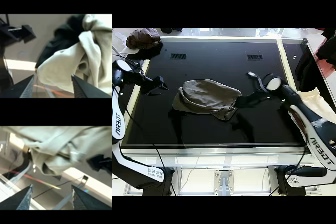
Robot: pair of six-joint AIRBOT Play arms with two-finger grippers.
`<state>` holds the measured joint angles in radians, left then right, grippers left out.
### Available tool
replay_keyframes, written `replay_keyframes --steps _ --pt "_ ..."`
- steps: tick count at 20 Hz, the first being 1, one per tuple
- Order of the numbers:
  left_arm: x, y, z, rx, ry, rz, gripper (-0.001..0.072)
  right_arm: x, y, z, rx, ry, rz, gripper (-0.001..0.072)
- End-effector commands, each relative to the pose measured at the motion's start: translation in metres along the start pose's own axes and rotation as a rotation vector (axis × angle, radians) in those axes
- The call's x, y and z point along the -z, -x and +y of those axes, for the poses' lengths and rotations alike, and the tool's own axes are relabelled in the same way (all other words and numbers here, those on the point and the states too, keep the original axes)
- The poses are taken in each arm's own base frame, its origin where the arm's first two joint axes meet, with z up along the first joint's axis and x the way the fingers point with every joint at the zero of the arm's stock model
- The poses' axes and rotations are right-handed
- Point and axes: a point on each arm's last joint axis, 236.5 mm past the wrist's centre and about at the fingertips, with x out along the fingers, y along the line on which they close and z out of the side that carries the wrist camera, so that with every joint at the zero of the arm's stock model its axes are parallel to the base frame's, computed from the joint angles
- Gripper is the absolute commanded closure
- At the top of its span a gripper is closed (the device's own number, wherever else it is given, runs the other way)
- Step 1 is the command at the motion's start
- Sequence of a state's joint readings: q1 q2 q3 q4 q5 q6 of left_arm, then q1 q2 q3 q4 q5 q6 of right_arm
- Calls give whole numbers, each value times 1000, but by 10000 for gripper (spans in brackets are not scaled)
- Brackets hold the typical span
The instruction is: Fold the shirts.
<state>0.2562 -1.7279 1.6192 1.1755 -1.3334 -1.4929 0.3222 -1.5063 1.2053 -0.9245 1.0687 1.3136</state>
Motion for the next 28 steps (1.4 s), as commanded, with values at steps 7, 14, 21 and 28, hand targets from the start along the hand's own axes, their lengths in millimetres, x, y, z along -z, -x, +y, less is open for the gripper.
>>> replay_keyframes --steps 7,14,21,28 --pt "10 -77 -28 229 -33 106 190 -1 -62 8 52 62 -15 153" --pt "-10 -84 -28 236 -58 21 193 6 -81 -9 76 9 18 161" --pt "4 -87 -50 269 -96 71 699 -13 -86 -2 41 -11 -36 701" --pt "-36 57 -109 427 -261 -238 700 -100 52 41 200 329 -233 703"
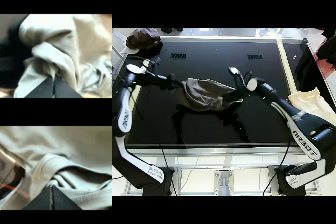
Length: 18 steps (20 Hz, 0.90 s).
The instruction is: Fold the shirts.
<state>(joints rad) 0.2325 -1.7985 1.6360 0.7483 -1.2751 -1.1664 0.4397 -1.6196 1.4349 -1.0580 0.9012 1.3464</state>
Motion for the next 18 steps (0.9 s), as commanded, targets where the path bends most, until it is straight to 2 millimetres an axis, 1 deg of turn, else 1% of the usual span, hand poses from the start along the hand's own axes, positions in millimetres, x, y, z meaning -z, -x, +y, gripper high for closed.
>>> replay_keyframes --steps 1,2,4,6,7,8,9,10,11,12,13,14,15,16,17,18 --pt "-33 88 -53 9 -121 -194 699 -42 92 3 137 196 -68 703" --pt "-37 124 -69 -13 -159 -264 699 -49 128 11 172 242 -93 703" --pt "-35 194 -105 -62 -240 -402 699 -57 204 37 206 306 -173 703" --pt "-23 268 -148 -132 -329 -566 699 -59 282 71 208 359 -306 704" --pt "-14 297 -169 -166 -371 -642 699 -59 320 88 209 384 -385 704" --pt "-3 326 -192 -202 -415 -723 699 -58 358 104 212 409 -473 704" --pt "7 348 -214 -230 -456 -795 699 -56 390 117 213 430 -547 704" --pt "18 368 -236 -258 -502 -866 699 -52 420 129 214 449 -617 704" --pt "28 381 -254 -274 -537 -916 699 -49 442 138 215 463 -674 704" --pt "39 387 -270 -271 -567 -943 699 -47 460 145 216 473 -727 704" --pt "47 389 -280 -269 -588 -949 699 -48 470 149 219 479 -766 704" --pt "52 385 -283 -264 -600 -932 699 -51 475 149 229 483 -788 704" --pt "55 374 -283 -244 -602 -887 699 -56 473 143 252 480 -786 704" --pt "58 353 -277 -208 -595 -809 699 -62 464 131 290 472 -762 705" --pt "61 326 -268 -162 -579 -709 699 -71 449 115 335 462 -724 705" --pt "63 292 -254 -117 -552 -601 699 -78 430 96 381 450 -674 705"
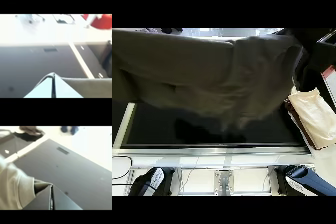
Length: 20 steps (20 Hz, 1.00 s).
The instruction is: Fold the shirts.
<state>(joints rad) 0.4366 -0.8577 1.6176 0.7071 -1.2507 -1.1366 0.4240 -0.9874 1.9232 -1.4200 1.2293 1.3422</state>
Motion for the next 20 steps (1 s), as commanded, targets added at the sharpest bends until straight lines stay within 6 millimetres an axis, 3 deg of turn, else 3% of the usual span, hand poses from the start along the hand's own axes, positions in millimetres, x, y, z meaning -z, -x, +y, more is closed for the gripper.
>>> replay_keyframes --steps 1,2,4,5,7,9,11,12,13,14,16,17,18,20 --pt "74 -48 -12 136 61 240 700 30 -42 -34 111 35 119 705" --pt "109 -79 3 117 68 335 699 58 -69 -45 124 16 217 705" --pt "167 -139 55 -26 -23 484 699 131 -115 -74 151 -68 441 705" --pt "184 -171 85 -106 -87 500 699 169 -138 -91 164 -120 533 705" --pt "208 -234 124 -188 -147 458 699 228 -183 -120 163 -216 616 705" --pt "236 -285 146 -215 -143 421 699 266 -234 -145 172 -285 595 702" --pt "251 -321 155 -227 -115 391 695 285 -282 -171 226 -310 497 700" --pt "250 -333 157 -235 -81 361 588 287 -302 -182 260 -343 428 622" --pt "242 -342 160 -245 -57 326 283 284 -314 -191 289 -381 362 362" --pt "227 -345 162 -257 -36 282 3 277 -322 -198 312 -417 300 156" --pt "179 -333 173 -290 15 182 -12 264 -317 -207 330 -422 273 162" --pt "149 -315 181 -314 42 125 -11 259 -305 -213 338 -414 307 162" --pt "124 -291 188 -337 57 92 -3 257 -287 -223 363 -391 365 163" --pt "86 -224 207 -402 51 88 2 261 -226 -257 461 -359 521 163"
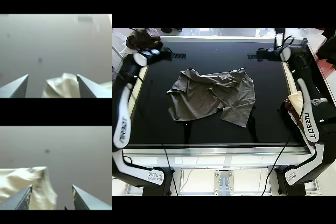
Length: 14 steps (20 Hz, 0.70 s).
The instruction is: Fold the shirts.
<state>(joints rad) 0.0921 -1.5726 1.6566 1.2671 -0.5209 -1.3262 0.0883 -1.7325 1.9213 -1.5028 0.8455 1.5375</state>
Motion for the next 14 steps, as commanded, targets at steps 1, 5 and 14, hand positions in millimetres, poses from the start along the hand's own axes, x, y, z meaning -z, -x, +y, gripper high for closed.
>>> replay_keyframes --steps 1,5,14 --pt "-47 91 61 -117 37 -35 2 13 54 -76 172 -7 160 163" --pt "-4 213 138 -323 201 2 2 59 109 -135 199 -98 302 163" --pt "287 224 89 -163 920 497 9 159 45 -39 -298 -392 391 162"
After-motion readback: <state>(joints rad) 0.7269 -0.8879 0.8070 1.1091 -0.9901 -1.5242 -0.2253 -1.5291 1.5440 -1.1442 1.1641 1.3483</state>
